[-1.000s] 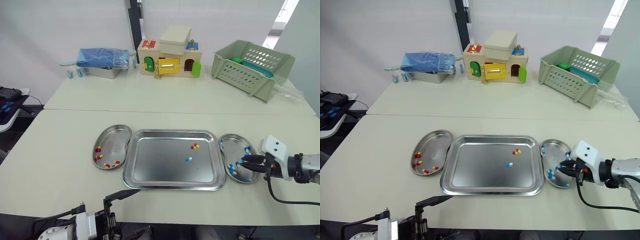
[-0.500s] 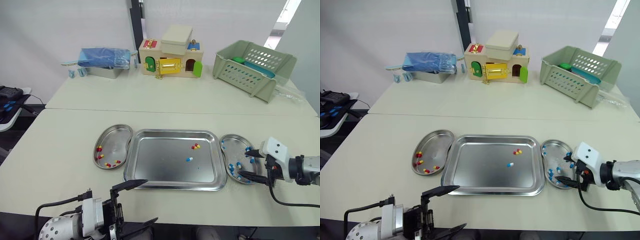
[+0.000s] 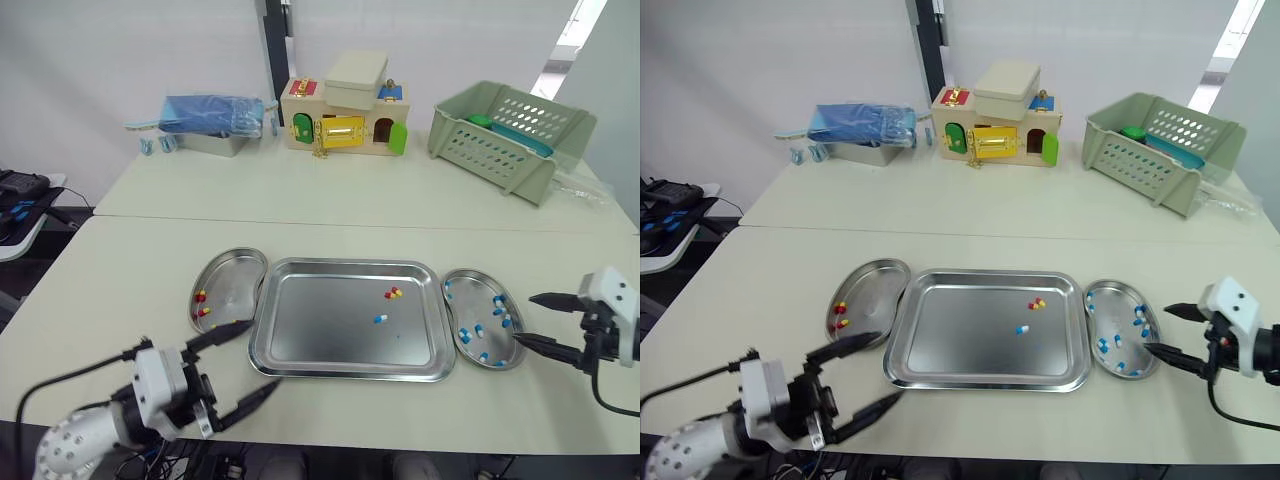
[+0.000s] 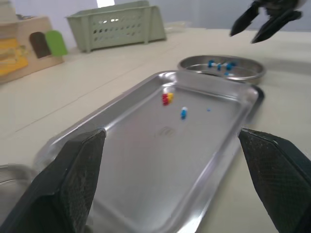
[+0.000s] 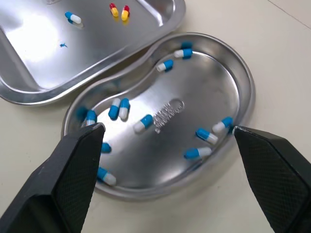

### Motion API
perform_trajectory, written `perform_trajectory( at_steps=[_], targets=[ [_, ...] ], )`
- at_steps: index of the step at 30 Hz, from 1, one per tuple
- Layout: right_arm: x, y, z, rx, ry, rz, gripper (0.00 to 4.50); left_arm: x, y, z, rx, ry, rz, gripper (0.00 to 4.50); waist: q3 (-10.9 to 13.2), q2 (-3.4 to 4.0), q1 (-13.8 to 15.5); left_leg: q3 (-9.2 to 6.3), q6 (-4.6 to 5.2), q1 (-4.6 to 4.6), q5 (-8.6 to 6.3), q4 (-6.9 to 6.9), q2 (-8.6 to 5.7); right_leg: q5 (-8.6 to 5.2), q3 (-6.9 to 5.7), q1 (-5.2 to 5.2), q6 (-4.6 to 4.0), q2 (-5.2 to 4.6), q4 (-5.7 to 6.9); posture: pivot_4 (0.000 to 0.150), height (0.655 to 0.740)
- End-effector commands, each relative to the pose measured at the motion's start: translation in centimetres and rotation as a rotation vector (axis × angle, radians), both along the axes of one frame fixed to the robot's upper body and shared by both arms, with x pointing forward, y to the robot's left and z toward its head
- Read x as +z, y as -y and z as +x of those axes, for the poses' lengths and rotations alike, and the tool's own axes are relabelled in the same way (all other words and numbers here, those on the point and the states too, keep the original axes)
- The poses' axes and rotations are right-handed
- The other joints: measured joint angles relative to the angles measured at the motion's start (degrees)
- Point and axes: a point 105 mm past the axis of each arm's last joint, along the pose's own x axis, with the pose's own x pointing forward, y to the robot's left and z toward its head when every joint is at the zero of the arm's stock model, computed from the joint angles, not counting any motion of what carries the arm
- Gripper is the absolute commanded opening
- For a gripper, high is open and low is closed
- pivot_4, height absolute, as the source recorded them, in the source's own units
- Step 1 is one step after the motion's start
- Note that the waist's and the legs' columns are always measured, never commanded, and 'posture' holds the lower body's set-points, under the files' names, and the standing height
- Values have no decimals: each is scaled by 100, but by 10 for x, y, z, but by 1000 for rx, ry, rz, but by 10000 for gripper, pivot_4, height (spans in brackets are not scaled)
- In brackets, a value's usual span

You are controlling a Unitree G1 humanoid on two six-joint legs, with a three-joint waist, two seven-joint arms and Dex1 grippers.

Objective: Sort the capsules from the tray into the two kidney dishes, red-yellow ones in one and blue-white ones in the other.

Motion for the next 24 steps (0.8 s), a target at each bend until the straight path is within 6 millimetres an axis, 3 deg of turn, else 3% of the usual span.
perform_trajectory(
  at_steps=[1, 5, 12, 17, 24],
  targets=[
    [12, 23, -1, -44, 26, -16, 44689, 2, -40, 3, 150, -35, 36, 45000, 0, 1, -27, 2, 0, 0, 0, -1, 0, 0, 2, 0, 0, 0, 0, 1500, 7400],
    [6, 40, -1, -71, -17, -47, 44689, -8, -90, 0, 337, -134, 115, 45000, 3, 4, -64, 12, 0, 3, 0, -4, 1, 0, 9, -4, 0, 0, -1, 1500, 7400],
    [-5, 56, 5, -104, -28, -48, 44689, 4, -167, 4, 541, -216, 240, 45000, 7, 5, -56, 6, 0, 3, 0, -2, 0, 0, 5, -3, 0, 0, 5, 1500, 7400],
    [-12, 59, 9, -110, -28, -42, 44689, 8, -190, 8, 552, -231, 245, 45000, 11, 13, -83, 13, 0, 3, 0, -9, 1, 0, 9, -9, 0, -1, 2, 1500, 7400],
    [-14, 59, 8, -103, -31, -50, 44689, 3, -194, 16, 532, -238, 239, 45000, 12, 14, -117, 12, 0, 4, 0, -8, 2, 0, 9, -10, 0, -1, 9, 1500, 7400]
  ],
)
